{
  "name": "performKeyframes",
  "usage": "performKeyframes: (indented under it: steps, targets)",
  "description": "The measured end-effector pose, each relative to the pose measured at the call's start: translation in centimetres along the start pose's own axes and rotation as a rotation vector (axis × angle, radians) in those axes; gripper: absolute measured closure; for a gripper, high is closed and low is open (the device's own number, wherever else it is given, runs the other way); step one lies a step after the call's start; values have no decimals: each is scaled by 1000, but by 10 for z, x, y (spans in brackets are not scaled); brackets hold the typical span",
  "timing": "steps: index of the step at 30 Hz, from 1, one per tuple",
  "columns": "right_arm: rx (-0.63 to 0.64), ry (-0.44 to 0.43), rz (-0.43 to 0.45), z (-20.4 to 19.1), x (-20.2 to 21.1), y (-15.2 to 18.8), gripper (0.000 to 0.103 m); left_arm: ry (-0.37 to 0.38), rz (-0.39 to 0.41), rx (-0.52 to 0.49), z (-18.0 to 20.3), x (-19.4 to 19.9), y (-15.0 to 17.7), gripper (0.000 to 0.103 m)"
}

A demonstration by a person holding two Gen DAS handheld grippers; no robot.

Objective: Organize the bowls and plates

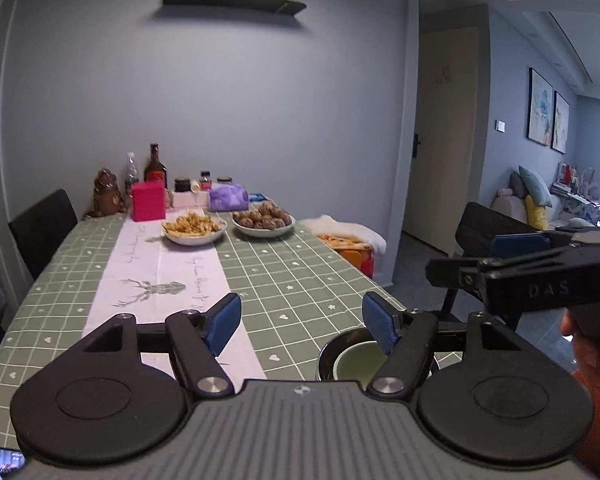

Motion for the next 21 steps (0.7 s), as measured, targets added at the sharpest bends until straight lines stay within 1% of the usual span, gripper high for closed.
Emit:
performKeyframes:
  steps: [3,4,5,6,8,9,12,15,18,21]
  targets:
    - [-19,13,29,-4,21,12,4,-73,42,2,-2,12,6,20]
    - [-29,12,40,-5,26,16,4,-88,54,10,-3,15,8,17]
    - [-40,21,52,-6,33,20,4,-101,65,18,-4,18,11,9]
    - [-47,30,62,-7,38,24,4,-115,68,21,-5,20,15,7]
    - [-39,40,69,-12,47,36,4,-142,57,32,-7,23,25,6]
    - [-26,39,66,-15,50,43,4,-157,44,43,-9,23,31,6]
    - [1,37,43,-21,54,64,4,-193,-45,43,-12,20,53,6]
    - [-12,51,-12,-20,48,88,4,-222,-106,36,-12,18,74,6]
    - [-32,66,-72,-17,43,116,4,-212,-149,25,-7,18,89,6]
    - [-41,84,-108,-16,40,135,4,-204,-199,8,-1,13,107,6]
Point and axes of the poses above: each gripper's, at about its wrist camera, not at the fingertips, and x roughly against the way its jaws point, z to its right, y to its underside, the point moved 10 cm from there along -x, roughly the way its jaws point, and after that the axes turned 2 degrees about y, right-handed, at the moved point
